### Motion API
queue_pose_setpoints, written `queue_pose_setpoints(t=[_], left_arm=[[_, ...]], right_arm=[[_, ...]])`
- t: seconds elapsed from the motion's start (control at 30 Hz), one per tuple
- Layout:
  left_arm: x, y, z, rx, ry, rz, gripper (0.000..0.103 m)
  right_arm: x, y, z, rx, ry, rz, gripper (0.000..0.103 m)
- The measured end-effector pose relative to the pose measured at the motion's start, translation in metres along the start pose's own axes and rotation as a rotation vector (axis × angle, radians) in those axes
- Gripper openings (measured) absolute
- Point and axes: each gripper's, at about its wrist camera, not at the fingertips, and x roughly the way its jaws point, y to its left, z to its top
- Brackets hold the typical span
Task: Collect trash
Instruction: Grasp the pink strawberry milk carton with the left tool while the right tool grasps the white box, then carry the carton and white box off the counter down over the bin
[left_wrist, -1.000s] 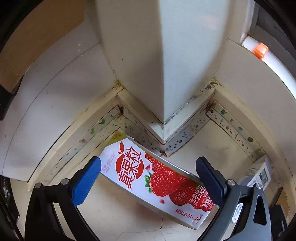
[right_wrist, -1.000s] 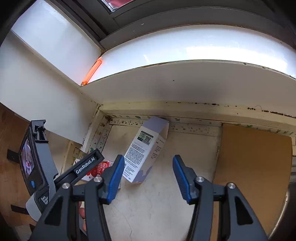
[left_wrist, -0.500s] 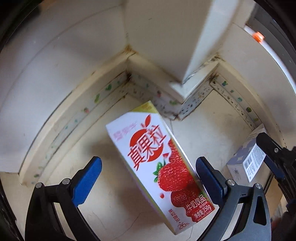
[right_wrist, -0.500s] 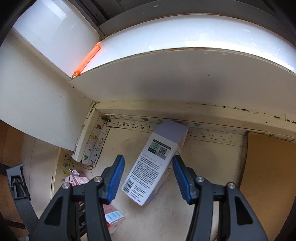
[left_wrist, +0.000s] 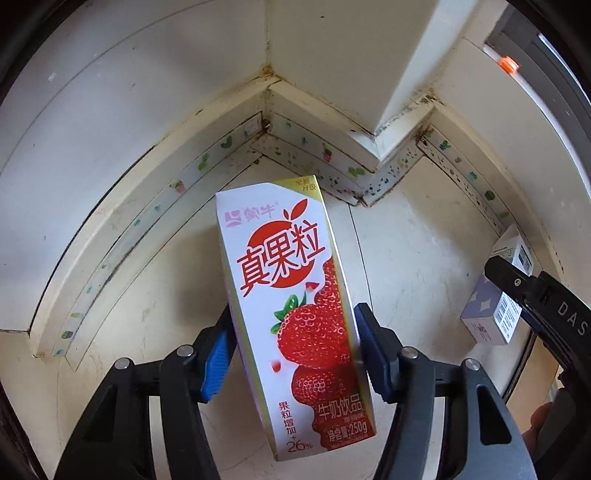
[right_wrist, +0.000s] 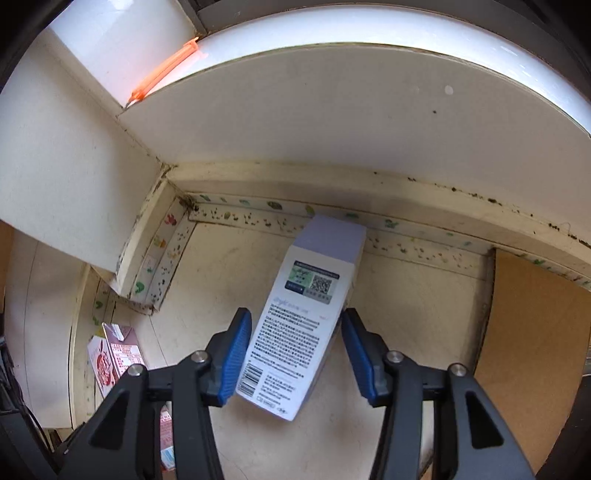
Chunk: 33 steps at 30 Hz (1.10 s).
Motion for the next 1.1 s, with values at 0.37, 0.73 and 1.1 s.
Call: queue_pose_setpoints(t=[0.37, 0.73, 1.1], left_arm=[[-0.025, -0.015, -0.04, 0.122, -0.05, -0.03, 0.055], [-0.139, 0.005, -0.112, 0.36, -0.134, -0.172, 0.055], [-0.212, 0.058, -0.215, 0.517, -0.094, -0.342, 0.055]], right_arm=[[-0.041, -0.009, -0.043, -0.041, -0.021, 0.035, 0.035], [-0.147, -0.014, -0.145, -0.056, -0.12, 0.094, 0.035], [-0.226, 0.009, -0.281, -0.035, -0.184, 0.082, 0.035]])
